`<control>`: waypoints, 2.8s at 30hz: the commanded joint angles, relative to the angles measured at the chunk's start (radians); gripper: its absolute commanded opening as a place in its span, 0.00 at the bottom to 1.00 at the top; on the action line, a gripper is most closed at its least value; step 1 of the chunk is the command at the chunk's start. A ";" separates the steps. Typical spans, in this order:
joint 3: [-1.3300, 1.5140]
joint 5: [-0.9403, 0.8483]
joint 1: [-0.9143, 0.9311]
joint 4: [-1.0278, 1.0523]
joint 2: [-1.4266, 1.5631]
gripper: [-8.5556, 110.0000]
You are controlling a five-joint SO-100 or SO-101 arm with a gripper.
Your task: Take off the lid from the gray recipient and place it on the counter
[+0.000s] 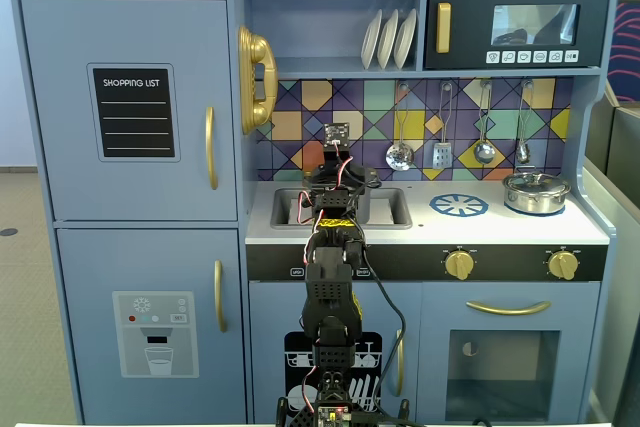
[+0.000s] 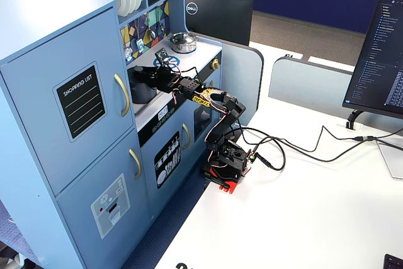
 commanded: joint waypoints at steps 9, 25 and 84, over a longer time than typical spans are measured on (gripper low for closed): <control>-0.117 -0.017 0.031 -0.034 0.098 0.07; -0.064 0.098 0.495 0.015 0.161 0.07; 0.204 0.011 0.575 -0.517 -0.244 0.35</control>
